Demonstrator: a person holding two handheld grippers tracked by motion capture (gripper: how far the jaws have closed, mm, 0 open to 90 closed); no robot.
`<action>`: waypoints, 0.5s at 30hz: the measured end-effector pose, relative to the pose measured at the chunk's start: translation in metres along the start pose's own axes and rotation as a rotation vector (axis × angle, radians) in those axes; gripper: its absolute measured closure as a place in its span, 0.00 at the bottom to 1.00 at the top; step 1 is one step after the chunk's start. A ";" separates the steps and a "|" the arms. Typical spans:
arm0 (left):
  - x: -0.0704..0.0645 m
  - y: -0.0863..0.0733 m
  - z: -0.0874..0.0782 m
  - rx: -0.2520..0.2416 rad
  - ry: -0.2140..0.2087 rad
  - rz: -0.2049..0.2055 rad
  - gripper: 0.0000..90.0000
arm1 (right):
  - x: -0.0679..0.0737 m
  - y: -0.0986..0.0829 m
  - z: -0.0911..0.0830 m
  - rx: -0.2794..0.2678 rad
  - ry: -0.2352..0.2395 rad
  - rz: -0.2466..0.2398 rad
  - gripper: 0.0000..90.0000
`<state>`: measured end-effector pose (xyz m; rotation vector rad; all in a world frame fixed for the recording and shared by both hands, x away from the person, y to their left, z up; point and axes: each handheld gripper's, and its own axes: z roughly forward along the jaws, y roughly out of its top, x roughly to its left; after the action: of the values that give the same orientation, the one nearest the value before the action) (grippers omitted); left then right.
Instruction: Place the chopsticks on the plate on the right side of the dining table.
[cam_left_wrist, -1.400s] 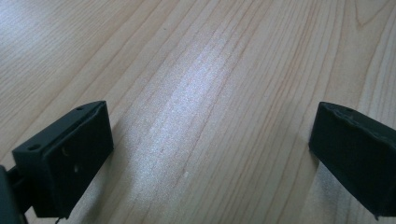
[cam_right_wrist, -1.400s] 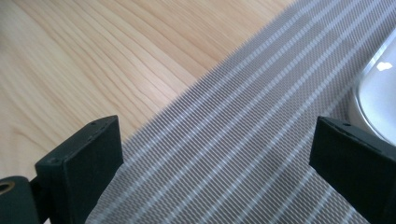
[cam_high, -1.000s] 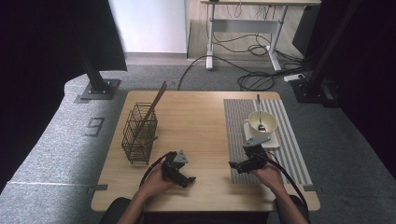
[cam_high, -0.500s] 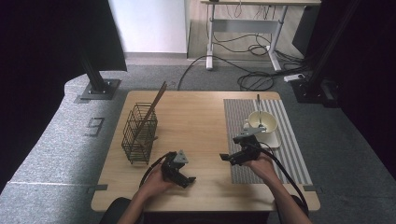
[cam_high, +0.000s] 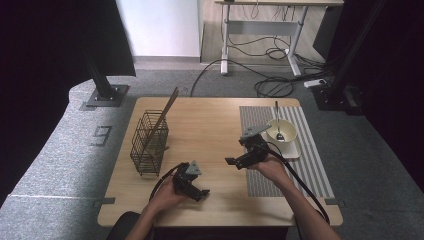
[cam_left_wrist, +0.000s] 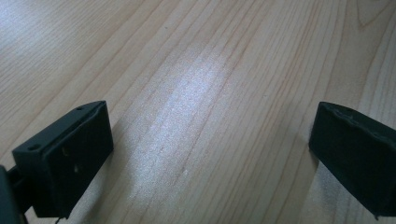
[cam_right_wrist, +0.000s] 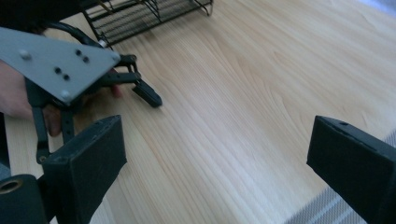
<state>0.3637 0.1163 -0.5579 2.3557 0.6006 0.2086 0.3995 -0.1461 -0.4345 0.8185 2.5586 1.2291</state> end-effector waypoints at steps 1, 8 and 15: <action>0.000 0.000 0.000 0.000 0.000 0.000 0.00 | 0.001 0.002 0.001 0.000 0.002 -0.004 0.04; 0.000 0.000 0.000 0.000 -0.001 0.000 0.00 | 0.008 0.026 0.009 0.012 0.035 -0.028 0.06; 0.000 0.000 0.000 0.000 0.001 -0.001 0.00 | 0.019 0.048 0.016 0.014 0.073 -0.056 0.13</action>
<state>0.3636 0.1161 -0.5579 2.3550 0.6019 0.2098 0.4092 -0.1011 -0.4070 0.7114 2.6320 1.2477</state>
